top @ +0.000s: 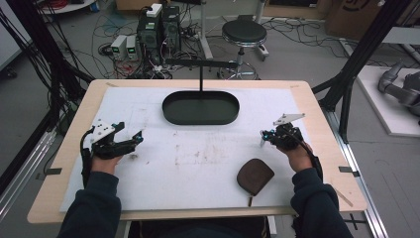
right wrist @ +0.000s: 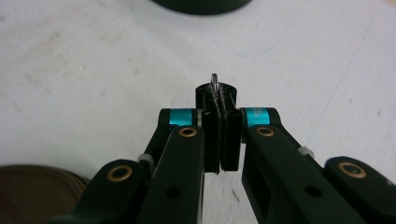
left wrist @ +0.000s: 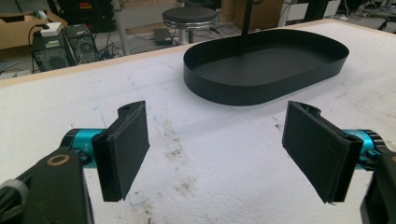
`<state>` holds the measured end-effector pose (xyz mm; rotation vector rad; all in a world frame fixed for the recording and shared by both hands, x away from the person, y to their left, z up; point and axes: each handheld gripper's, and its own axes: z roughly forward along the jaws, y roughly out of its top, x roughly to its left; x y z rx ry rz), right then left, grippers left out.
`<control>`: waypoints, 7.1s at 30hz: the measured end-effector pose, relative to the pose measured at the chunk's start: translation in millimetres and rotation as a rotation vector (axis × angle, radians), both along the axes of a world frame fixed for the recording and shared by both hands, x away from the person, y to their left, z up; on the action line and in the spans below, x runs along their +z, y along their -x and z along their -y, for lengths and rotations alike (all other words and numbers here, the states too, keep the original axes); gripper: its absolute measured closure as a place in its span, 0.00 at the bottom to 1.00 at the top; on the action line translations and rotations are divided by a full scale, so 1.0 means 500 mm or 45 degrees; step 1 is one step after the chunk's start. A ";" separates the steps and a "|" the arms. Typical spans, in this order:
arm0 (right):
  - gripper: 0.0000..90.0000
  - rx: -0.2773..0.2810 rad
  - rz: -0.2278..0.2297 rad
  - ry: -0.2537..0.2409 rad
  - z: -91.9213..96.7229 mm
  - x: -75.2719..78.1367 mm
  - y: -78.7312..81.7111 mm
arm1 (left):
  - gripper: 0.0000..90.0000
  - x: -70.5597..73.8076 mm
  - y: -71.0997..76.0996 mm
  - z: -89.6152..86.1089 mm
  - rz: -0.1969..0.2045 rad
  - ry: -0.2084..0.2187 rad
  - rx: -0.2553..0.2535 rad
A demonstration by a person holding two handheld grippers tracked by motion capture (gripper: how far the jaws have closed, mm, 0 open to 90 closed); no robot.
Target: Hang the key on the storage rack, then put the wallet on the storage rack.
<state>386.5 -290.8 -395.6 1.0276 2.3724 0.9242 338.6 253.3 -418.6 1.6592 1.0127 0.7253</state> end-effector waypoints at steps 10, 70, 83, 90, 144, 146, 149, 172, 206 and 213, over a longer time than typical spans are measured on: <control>1.00 0.099 0.089 -0.095 -0.041 0.078 -0.082 | 0.25 -0.001 -0.001 -0.001 0.000 0.002 0.000; 1.00 0.252 0.323 -0.281 -0.159 0.182 -0.308 | 0.26 -0.006 0.002 -0.023 -0.011 0.014 0.014; 0.99 0.234 0.275 -0.383 -0.144 0.158 -0.332 | 0.26 -0.007 0.001 -0.023 -0.009 0.020 0.014; 0.99 0.217 0.259 -0.395 -0.138 0.155 -0.336 | 0.26 -0.007 0.001 -0.023 -0.010 0.022 0.011; 0.35 0.019 0.277 -0.235 -0.085 0.207 -0.207 | 0.20 -0.002 0.002 -0.030 0.003 0.103 0.000; 0.31 0.014 0.252 -0.202 -0.076 0.211 -0.193 | 0.20 -0.002 0.002 -0.029 0.003 0.105 -0.008; 0.28 0.009 0.252 -0.197 -0.048 0.212 -0.138 | 0.20 -0.002 0.001 -0.026 0.000 0.100 -0.022; 0.23 0.033 0.185 -0.109 0.013 0.032 0.125 | 0.21 -0.003 0.000 -0.020 0.003 0.079 -0.031; 0.62 0.325 -0.207 -0.222 -0.009 -0.070 0.099 | 0.23 -0.004 0.003 -0.001 -0.016 0.042 -0.058; 0.73 0.482 -0.173 -0.086 -0.035 -0.055 0.054 | 0.23 -0.004 0.002 -0.003 -0.015 0.038 -0.057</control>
